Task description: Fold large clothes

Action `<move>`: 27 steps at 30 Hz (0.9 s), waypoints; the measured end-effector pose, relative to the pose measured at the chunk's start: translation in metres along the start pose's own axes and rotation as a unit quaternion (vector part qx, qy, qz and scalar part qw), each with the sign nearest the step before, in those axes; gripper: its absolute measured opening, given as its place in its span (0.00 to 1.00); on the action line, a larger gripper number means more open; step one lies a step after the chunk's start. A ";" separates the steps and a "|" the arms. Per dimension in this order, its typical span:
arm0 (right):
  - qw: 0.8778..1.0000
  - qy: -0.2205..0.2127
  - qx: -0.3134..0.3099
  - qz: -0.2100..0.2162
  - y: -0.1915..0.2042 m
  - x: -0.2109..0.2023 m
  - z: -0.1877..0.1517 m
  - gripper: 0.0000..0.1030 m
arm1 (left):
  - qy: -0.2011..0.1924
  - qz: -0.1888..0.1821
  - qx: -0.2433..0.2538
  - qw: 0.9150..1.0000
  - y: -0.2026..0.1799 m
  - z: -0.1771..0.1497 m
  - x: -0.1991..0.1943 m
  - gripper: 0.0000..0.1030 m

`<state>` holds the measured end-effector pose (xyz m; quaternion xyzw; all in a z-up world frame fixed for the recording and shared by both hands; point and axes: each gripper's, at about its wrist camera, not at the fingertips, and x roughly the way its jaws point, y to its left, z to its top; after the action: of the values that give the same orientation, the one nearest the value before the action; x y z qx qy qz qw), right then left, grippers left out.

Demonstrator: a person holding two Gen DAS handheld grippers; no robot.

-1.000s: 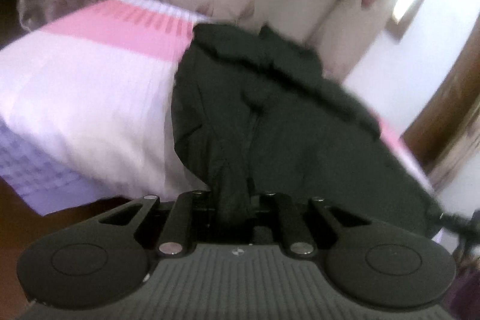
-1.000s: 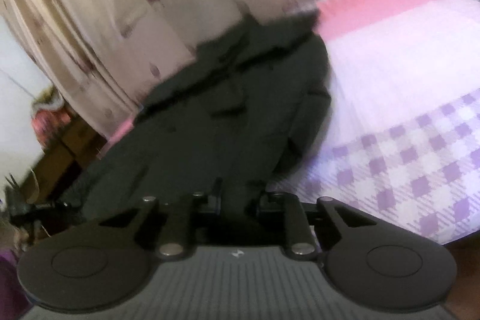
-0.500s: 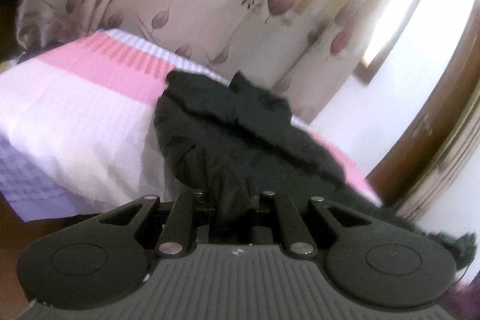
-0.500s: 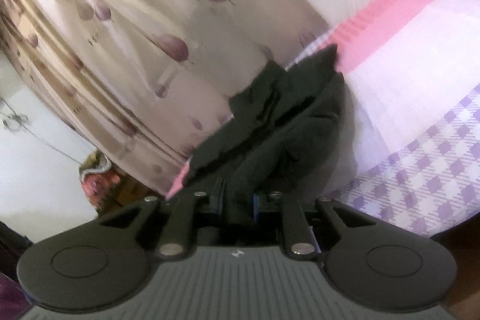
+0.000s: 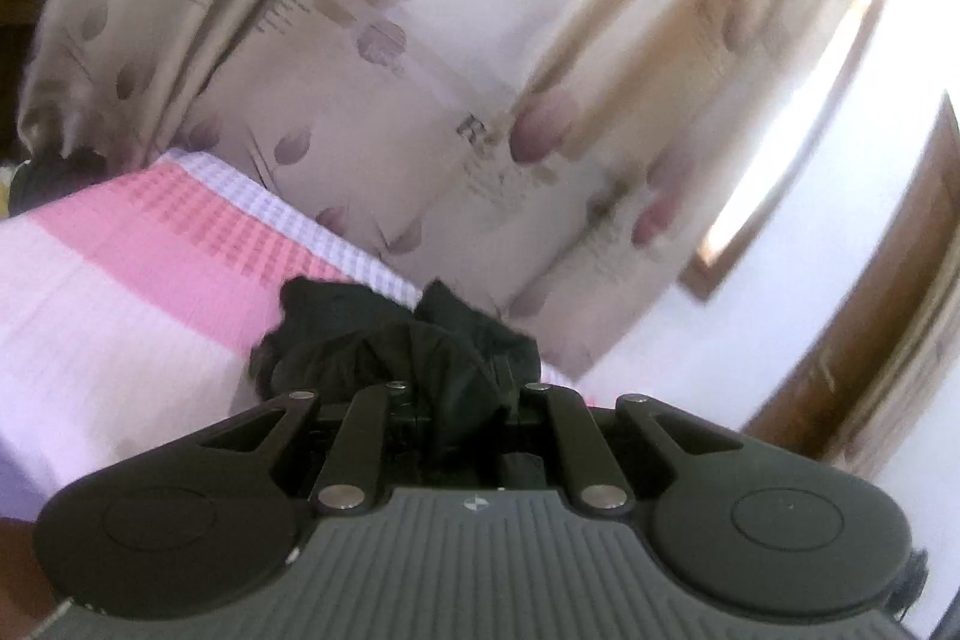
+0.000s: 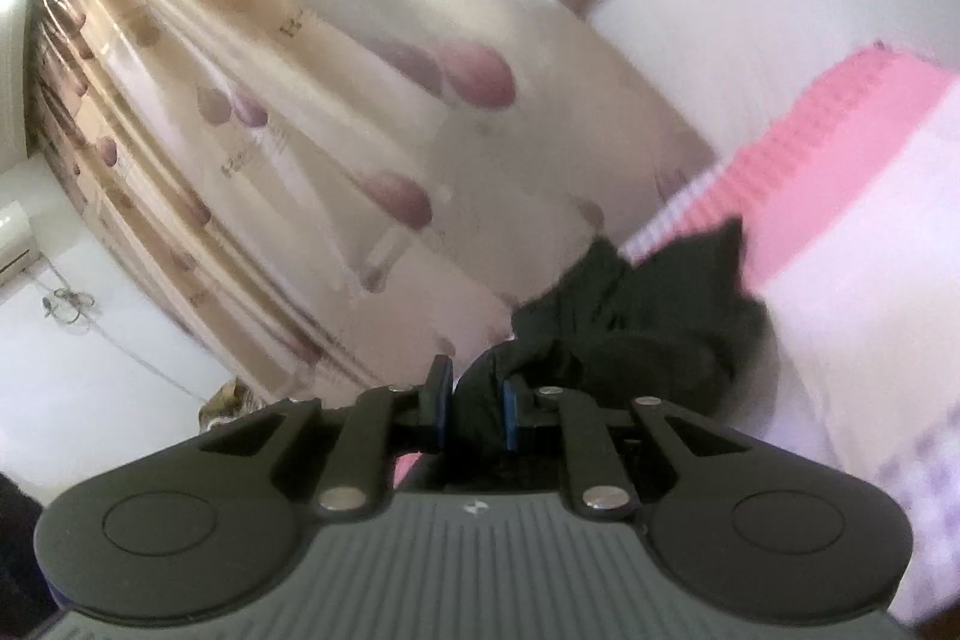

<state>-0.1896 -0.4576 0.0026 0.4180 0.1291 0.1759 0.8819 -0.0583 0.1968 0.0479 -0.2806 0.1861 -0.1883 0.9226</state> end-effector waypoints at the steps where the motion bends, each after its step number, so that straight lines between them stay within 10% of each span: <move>1: 1.000 -0.006 -0.001 -0.003 -0.002 0.007 0.010 0.16 | -0.005 0.005 -0.007 1.000 0.000 0.006 0.007 0.13; 14: 0.998 -0.016 0.023 -0.064 -0.066 0.131 0.086 0.16 | -0.012 0.075 -0.025 0.997 0.009 0.070 0.147 0.14; 27: 0.986 0.009 0.077 -0.146 -0.155 0.248 0.100 0.18 | 0.018 0.154 -0.031 0.987 0.051 0.063 0.270 0.25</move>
<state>0.1040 -0.5145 -0.0767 0.4596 0.2092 0.0387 0.8623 0.2150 0.1421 0.0027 -0.2735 0.2494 -0.0433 0.9280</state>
